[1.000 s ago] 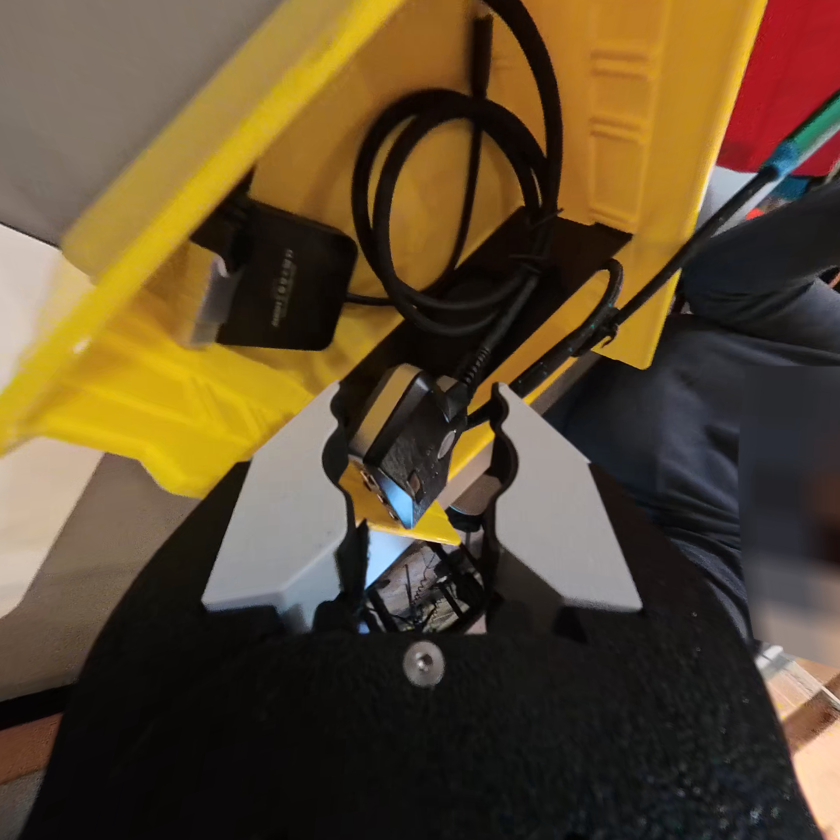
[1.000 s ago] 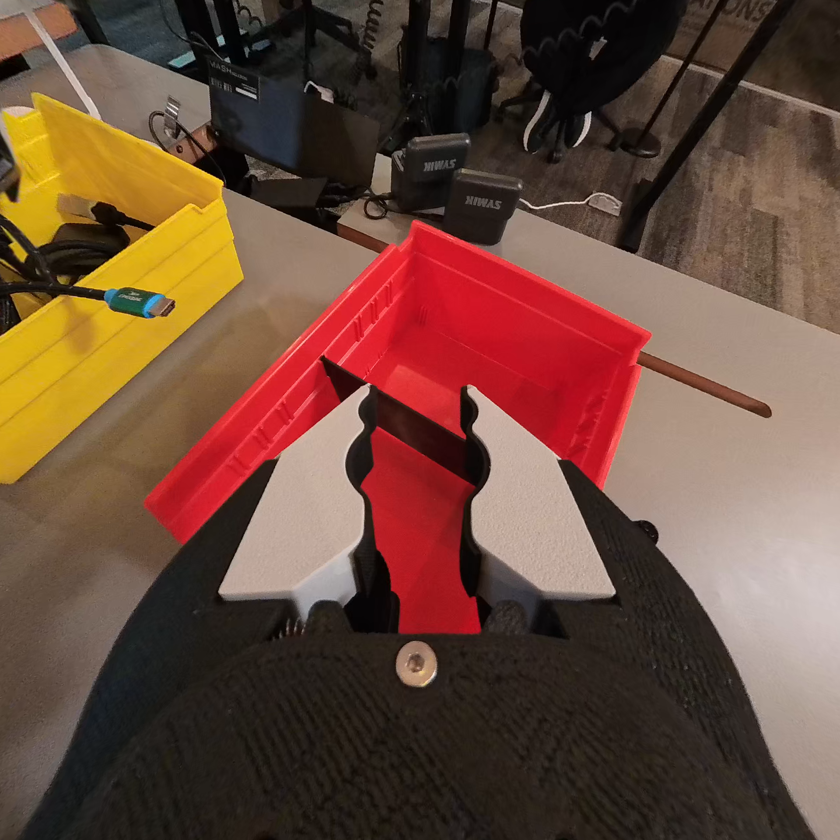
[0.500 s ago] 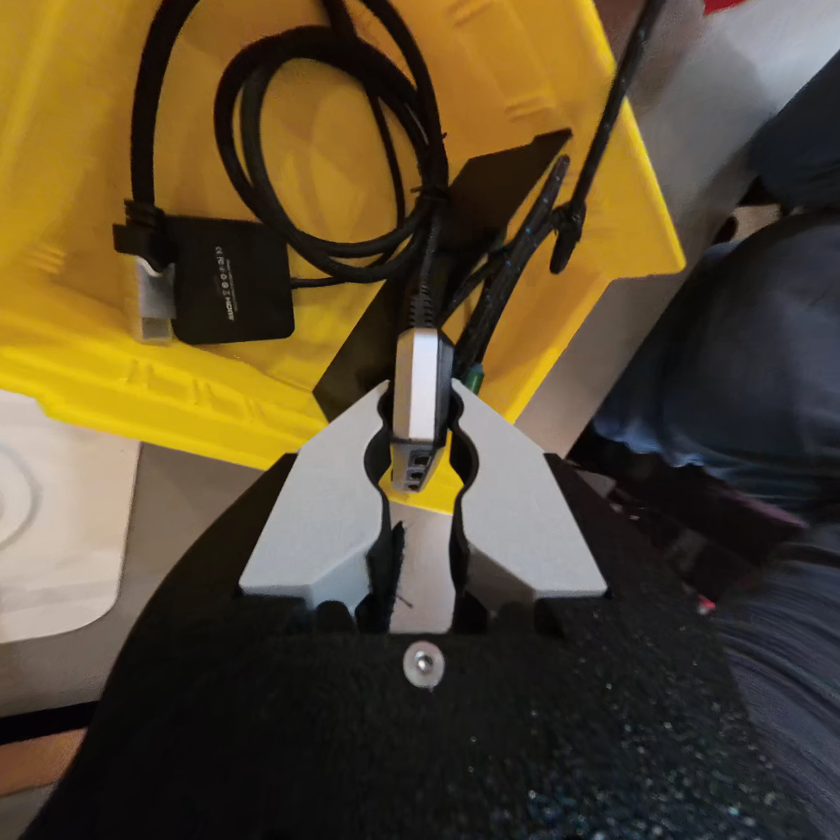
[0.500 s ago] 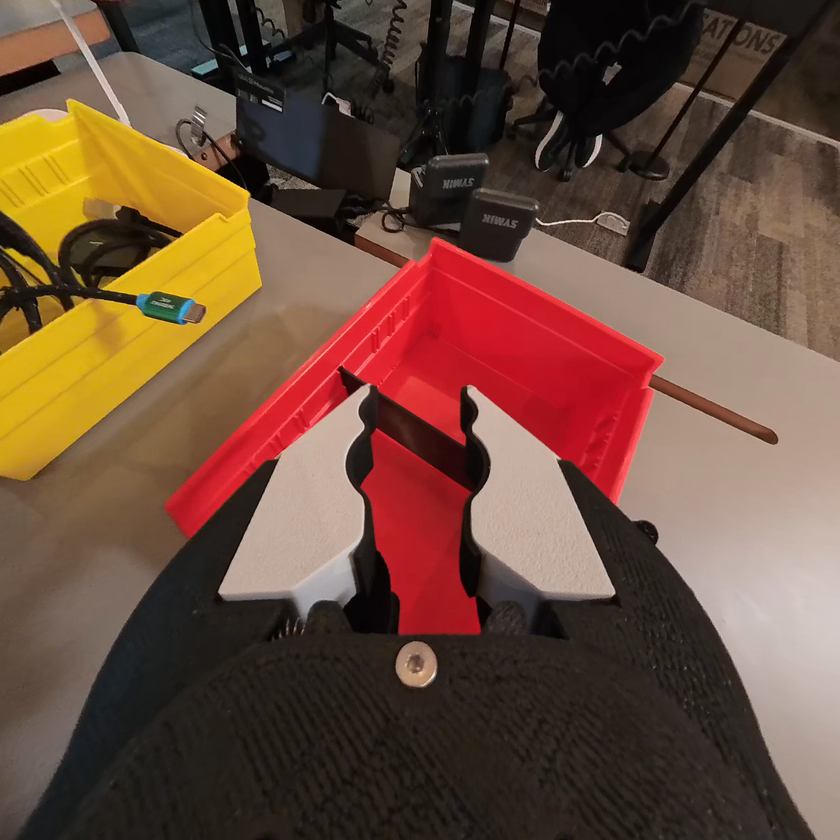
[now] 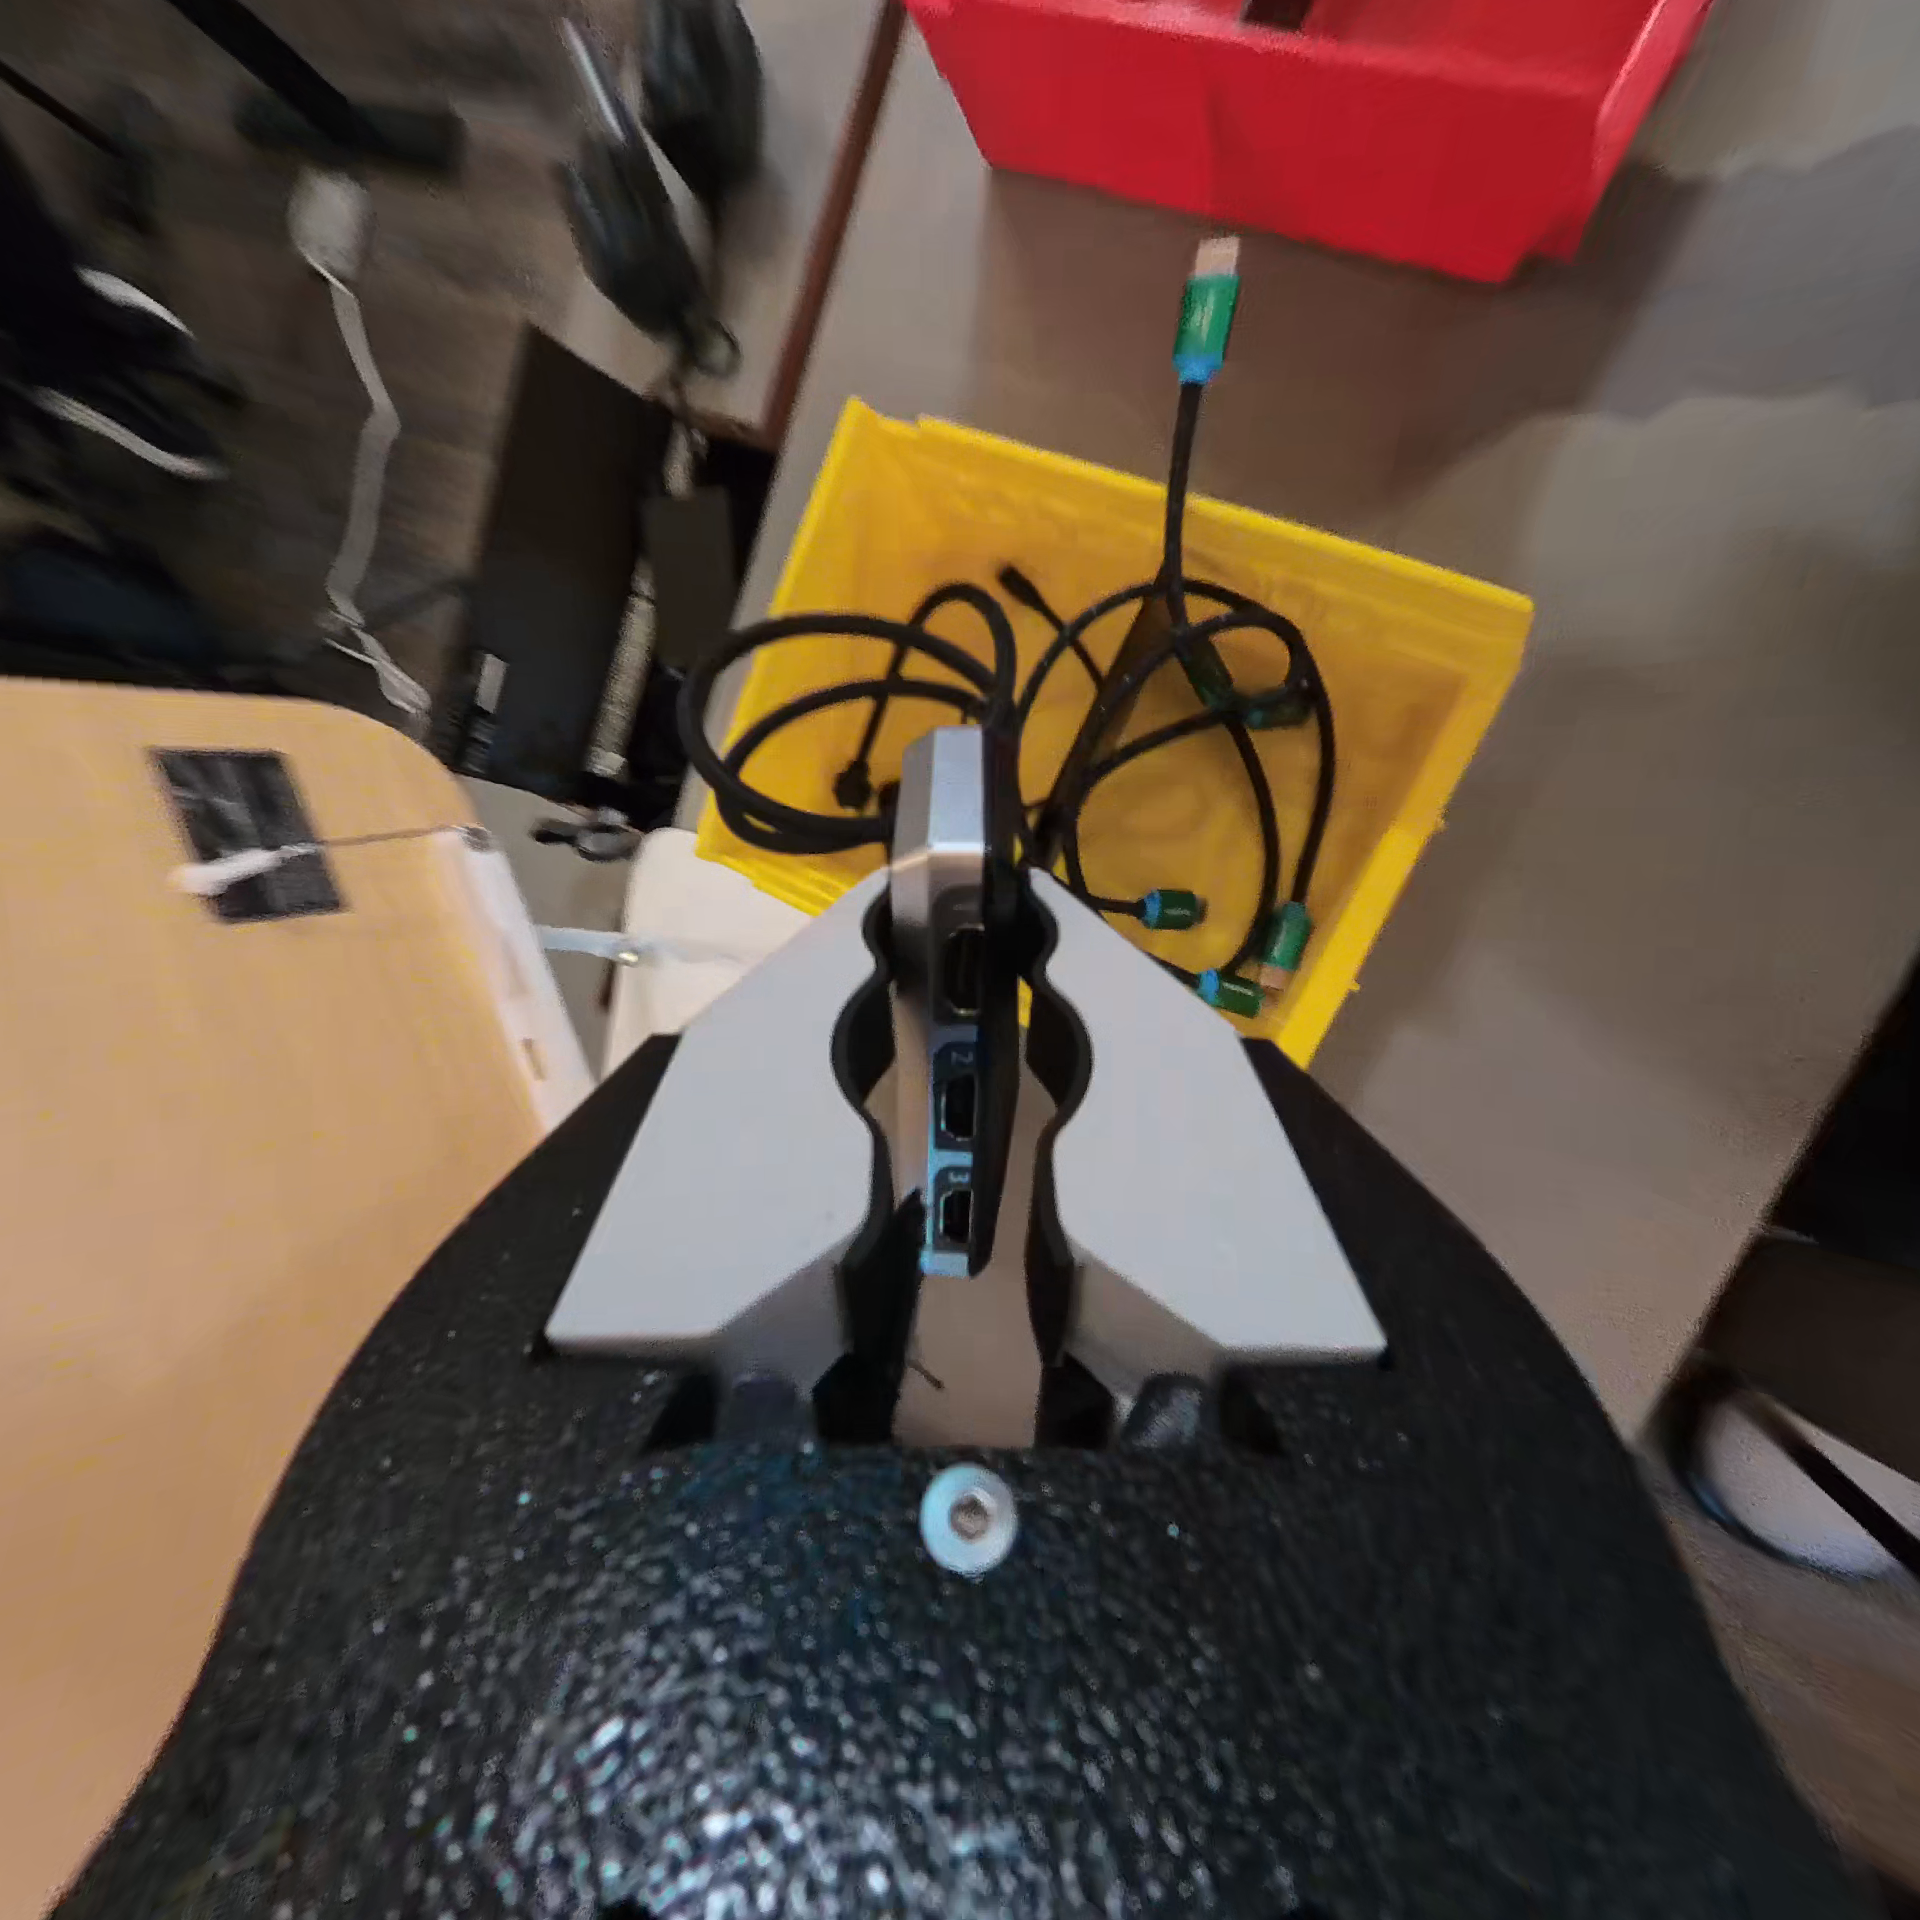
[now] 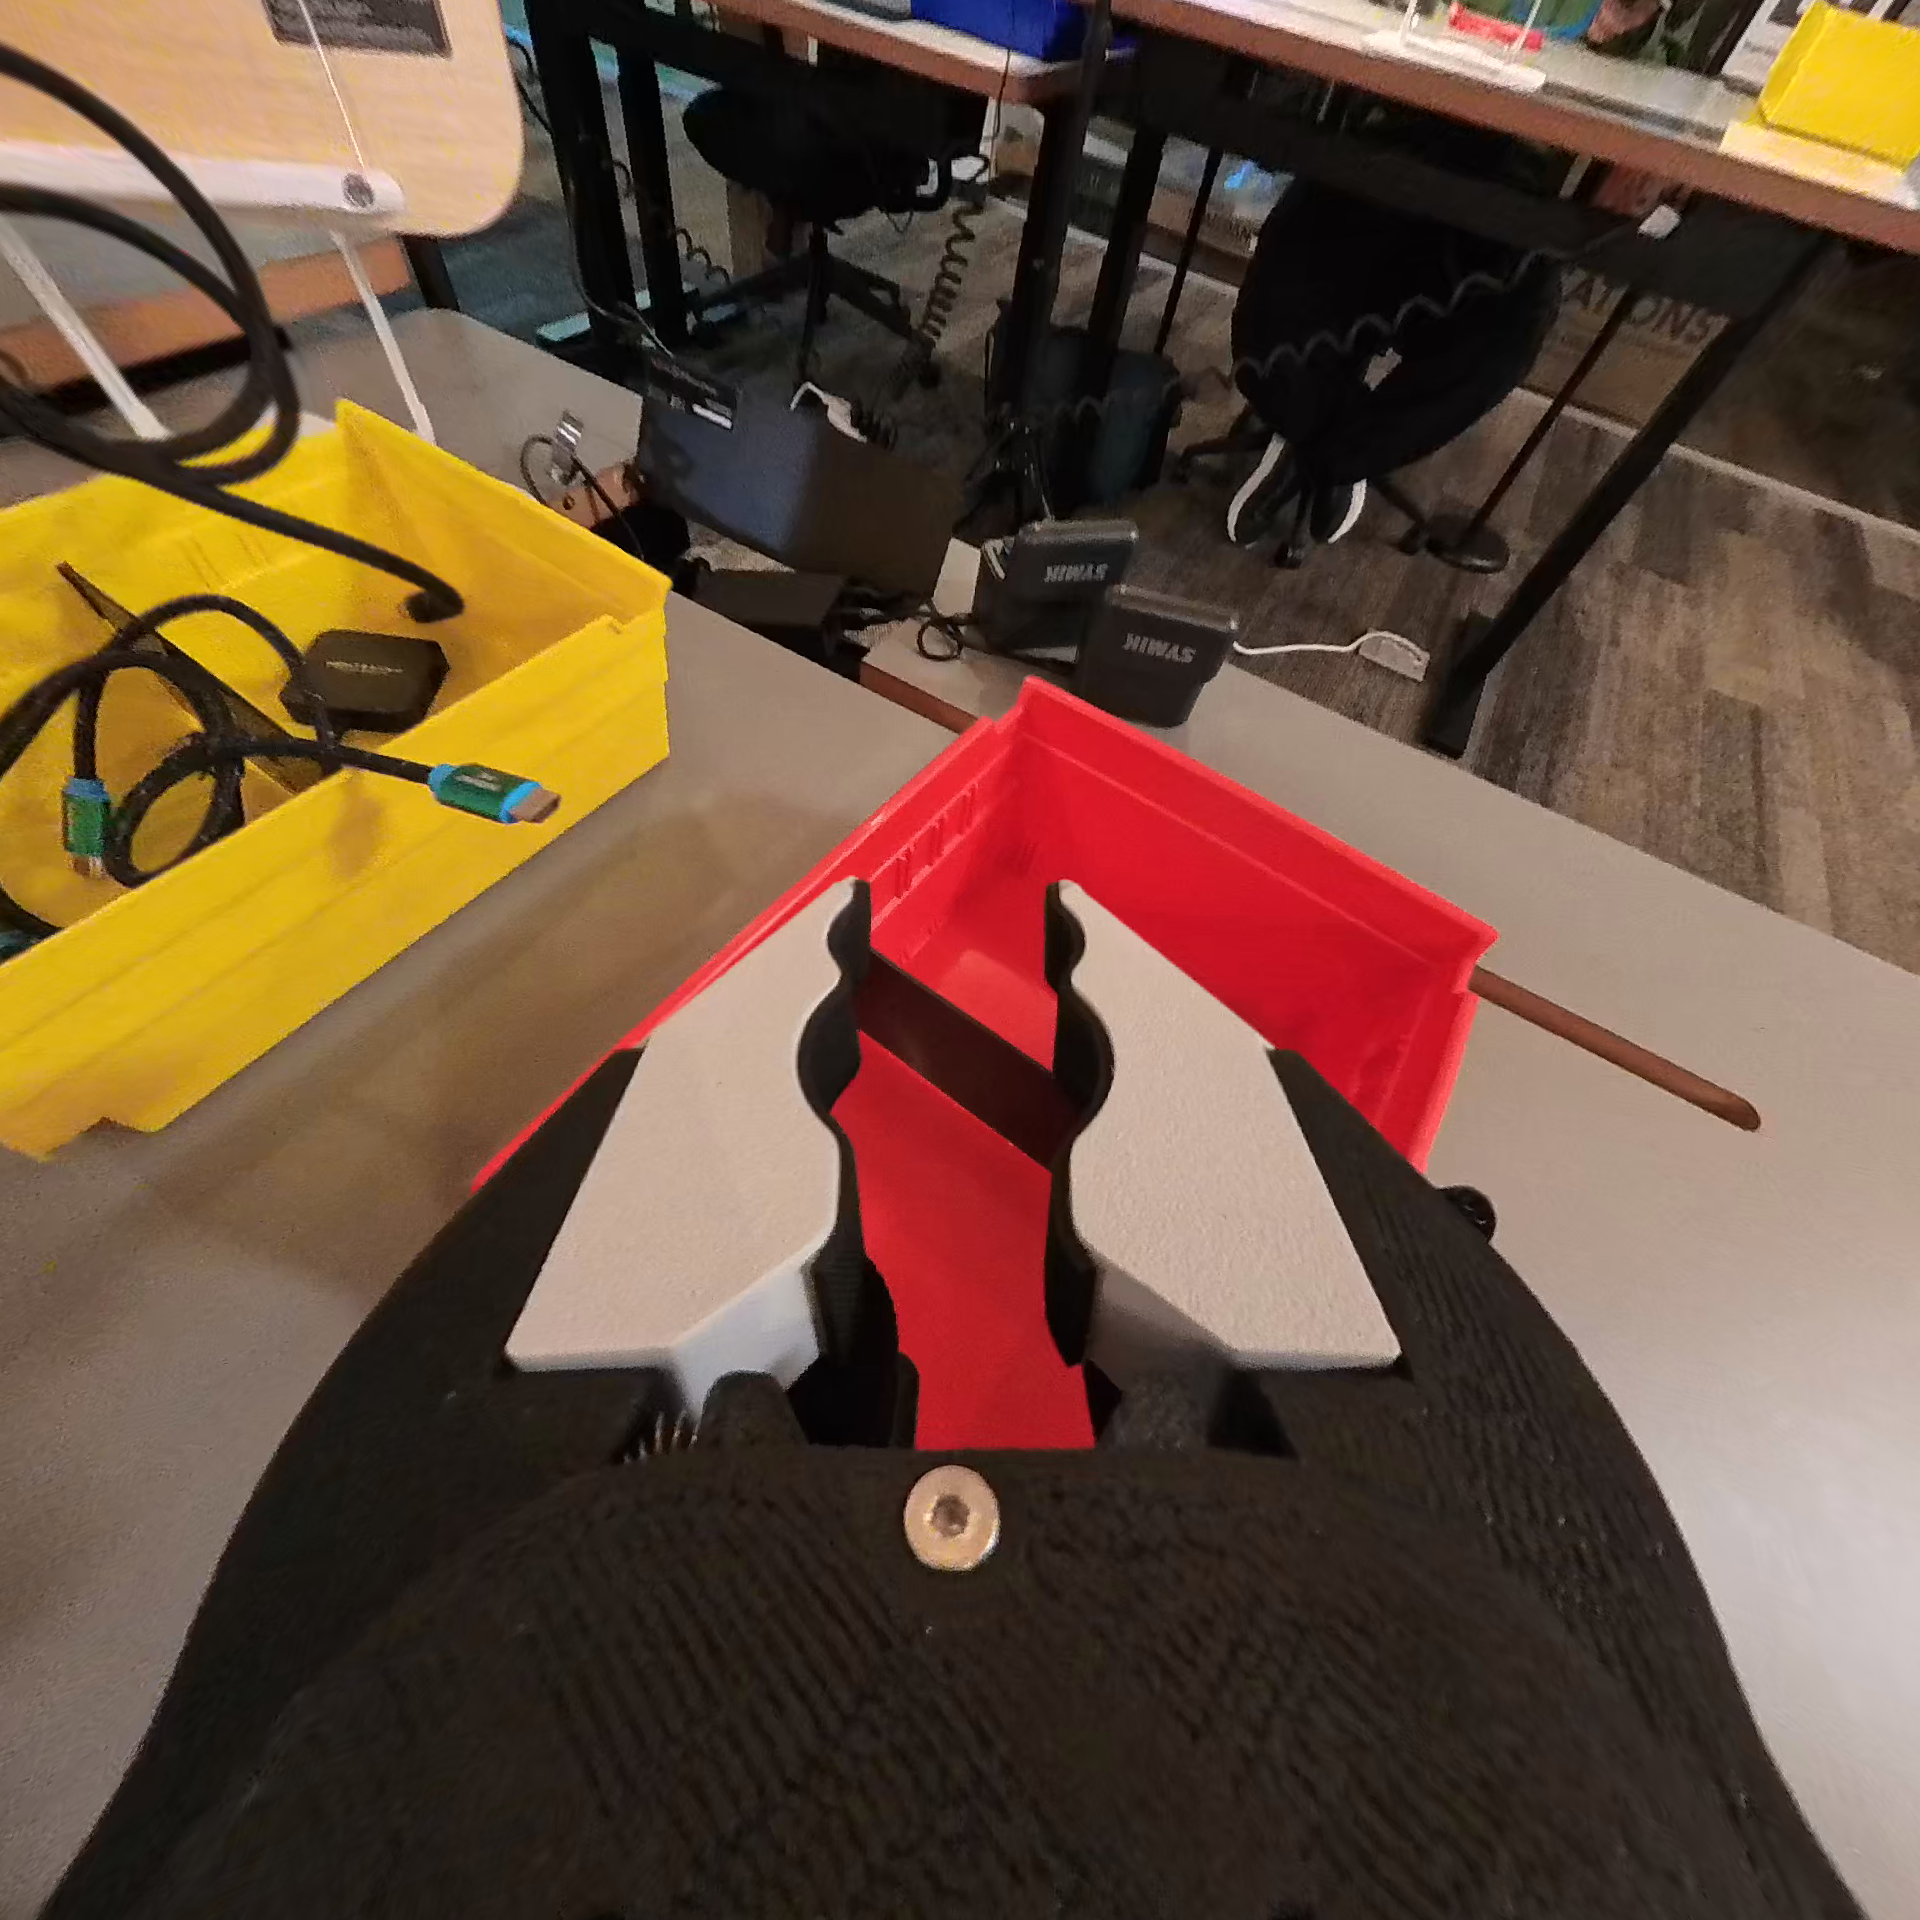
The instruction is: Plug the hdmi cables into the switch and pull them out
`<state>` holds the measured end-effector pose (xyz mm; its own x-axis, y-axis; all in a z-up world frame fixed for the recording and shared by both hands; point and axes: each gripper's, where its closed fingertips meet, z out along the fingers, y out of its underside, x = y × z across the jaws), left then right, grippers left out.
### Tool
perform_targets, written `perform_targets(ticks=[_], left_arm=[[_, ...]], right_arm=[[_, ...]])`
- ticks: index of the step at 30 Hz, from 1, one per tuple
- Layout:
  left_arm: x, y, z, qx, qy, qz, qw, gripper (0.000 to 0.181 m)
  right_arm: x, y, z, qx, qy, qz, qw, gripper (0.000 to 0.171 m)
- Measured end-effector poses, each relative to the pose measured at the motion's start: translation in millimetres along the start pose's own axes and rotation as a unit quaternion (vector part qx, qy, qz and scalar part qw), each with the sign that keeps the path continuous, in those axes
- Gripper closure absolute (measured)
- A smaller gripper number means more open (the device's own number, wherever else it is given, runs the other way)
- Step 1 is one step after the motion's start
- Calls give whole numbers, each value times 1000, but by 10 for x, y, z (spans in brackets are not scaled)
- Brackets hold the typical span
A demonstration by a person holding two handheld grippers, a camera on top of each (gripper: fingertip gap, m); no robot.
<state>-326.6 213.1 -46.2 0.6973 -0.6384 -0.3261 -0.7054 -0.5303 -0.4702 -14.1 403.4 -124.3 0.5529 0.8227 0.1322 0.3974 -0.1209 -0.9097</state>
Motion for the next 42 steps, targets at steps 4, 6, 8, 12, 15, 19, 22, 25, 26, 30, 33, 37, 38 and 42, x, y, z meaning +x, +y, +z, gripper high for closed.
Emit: perform_targets(ticks=[4,6,8,12,15,19,22,25,26,30,33,37,38,42], left_arm=[[266,-249,-372,75,-107,45,990,163],[346,-376,-557,120,-171,55,976,163],[345,-485,-774,159,-232,52,958,163],[604,-775,-1055,241,-221,36,944,163],[885,-1005,-1168,291,-217,44,931,163],[1276,-1192,-1216,364,-219,46,904,163],[1644,-1243,-1108,422,-175,36,889,163],[1933,-1263,-924,455,-144,31,878,163],[2007,-1290,-878,465,-138,34,874,163],[2158,-1463,-872,506,-140,45,850,163],[2216,-1631,-1087,552,-145,55,819,163],[2178,-1763,-1325,582,-149,47,798,164],[2181,-1767,-1289,580,-141,42,801,164],[2269,-1609,-838,554,-86,7,828,163]], right_arm=[[-10,-102,-93,29,1,-1,1000,140],[-2,-152,-144,44,1,1,999,141],[11,-192,-192,58,3,6,998,142],[54,-242,-283,75,17,8,997,142],[101,-288,-367,94,29,11,995,142],[153,-338,-466,119,33,21,992,143],[177,-334,-500,124,35,23,991,143],[200,-333,-511,126,39,24,991,143],[200,-339,-513,128,40,25,991,143],[166,-386,-525,134,43,17,990,143],[143,-425,-545,140,47,7,989,143],[166,-434,-569,145,52,10,988,143],[179,-422,-570,144,52,12,988,143],[247,-374,-583,141,54,23,988,143]])
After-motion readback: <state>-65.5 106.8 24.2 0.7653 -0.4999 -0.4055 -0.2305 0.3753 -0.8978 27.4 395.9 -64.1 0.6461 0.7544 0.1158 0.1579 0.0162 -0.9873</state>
